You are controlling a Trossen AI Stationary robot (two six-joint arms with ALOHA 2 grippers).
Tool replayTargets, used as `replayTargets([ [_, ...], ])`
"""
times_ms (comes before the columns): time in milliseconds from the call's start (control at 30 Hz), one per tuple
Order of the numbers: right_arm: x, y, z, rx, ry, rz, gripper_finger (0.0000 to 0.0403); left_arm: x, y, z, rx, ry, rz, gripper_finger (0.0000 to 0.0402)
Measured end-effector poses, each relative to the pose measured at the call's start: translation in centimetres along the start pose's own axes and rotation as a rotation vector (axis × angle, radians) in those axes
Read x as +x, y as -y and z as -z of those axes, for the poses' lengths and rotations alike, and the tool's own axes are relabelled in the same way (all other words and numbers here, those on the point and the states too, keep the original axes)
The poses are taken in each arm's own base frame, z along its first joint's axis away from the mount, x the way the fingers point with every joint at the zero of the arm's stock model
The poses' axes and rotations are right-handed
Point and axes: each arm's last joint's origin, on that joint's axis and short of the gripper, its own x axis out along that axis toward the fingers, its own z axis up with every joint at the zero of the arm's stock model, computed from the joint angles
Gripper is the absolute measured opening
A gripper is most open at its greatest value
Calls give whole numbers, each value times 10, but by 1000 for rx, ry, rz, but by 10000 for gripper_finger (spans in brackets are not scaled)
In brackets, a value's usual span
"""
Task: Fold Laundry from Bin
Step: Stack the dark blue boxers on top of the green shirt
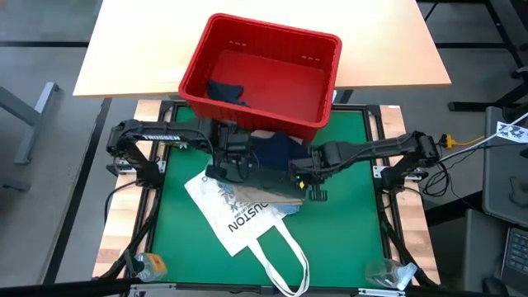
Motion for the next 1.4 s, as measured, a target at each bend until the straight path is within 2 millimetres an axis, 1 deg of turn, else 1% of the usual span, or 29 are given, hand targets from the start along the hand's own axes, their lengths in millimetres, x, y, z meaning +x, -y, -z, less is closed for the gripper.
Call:
replayTargets([
  [100,9,-9,1,-16,0,-3,0,6,13,-5,17,11,1,17],
  [233,19,-18,1,-20,24,-10,0,21,31,-4,50,-41,17,17],
  [333,25,-20,-1,-9,46,-34,0,33,46,-1,89,-91,29,17],
  [467,30,-21,-4,-4,85,-75,0,44,64,2,135,-129,35,18],
  [633,35,-23,-7,-4,115,-114,5,54,78,1,168,-120,31,38],
  [767,35,-23,-7,-3,119,-116,23,59,80,-1,158,-92,27,59],
  [900,35,-23,-7,-3,119,-117,42,60,80,-3,150,-74,27,73],
  [1000,35,-23,-7,-5,116,-139,59,60,80,-3,104,-72,28,88],
  [1100,35,-24,-7,-6,114,-156,83,60,80,-3,54,-72,26,111],
  [1300,35,-24,-7,-6,112,-156,137,60,80,-3,41,-71,26,154],
  [1400,35,-24,-7,-6,111,-156,155,60,80,-3,-10,-72,24,169],
])
